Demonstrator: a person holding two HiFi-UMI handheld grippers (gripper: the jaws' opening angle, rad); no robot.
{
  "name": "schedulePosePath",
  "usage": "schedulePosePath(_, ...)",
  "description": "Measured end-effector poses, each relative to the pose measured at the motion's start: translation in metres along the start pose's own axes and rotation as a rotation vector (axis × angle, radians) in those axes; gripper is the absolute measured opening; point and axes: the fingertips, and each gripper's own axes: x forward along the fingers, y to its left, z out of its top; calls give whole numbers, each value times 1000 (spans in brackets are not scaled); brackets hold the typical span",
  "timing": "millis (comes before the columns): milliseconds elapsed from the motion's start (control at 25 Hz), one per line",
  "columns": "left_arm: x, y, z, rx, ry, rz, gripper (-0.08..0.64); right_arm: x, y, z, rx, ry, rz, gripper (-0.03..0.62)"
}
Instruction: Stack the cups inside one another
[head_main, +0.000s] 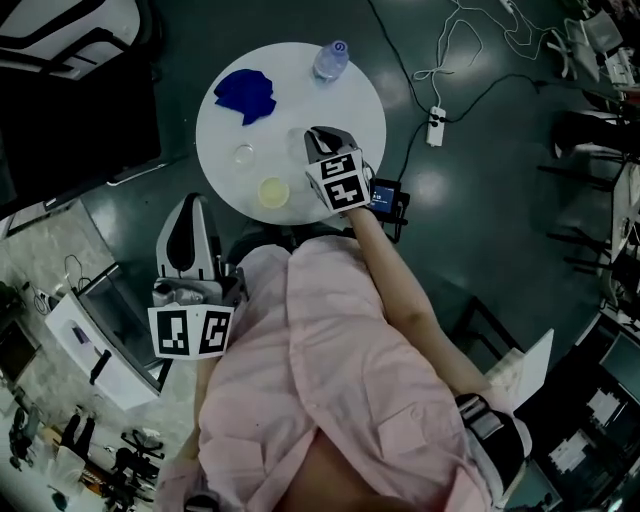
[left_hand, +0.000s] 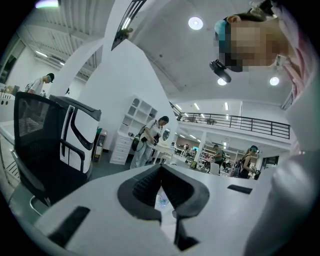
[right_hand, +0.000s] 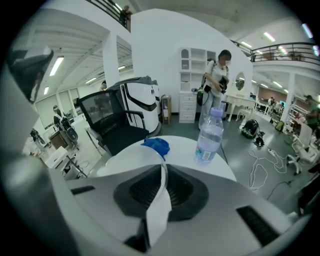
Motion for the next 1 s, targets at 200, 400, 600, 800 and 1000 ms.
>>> schedulePosePath(200, 1, 5, 8, 13, 5, -61, 9, -34, 9, 30, 35, -111, -46, 41)
schedulePosePath(400, 2, 6, 14, 24, 2, -124, 9, -65, 14, 34, 73, -170, -130, 41)
schedulePosePath(600, 0, 4, 17, 35, 10, -178, 9, -102, 34, 55, 69, -262, -151, 41)
schedulePosePath(800, 0, 6, 17, 47, 22, -227, 9, -130, 52, 72, 32, -320, -193, 41)
schedulePosePath(1000, 0, 8, 20, 58, 27, -269, 9, -153, 68, 76, 49, -351, -230, 41)
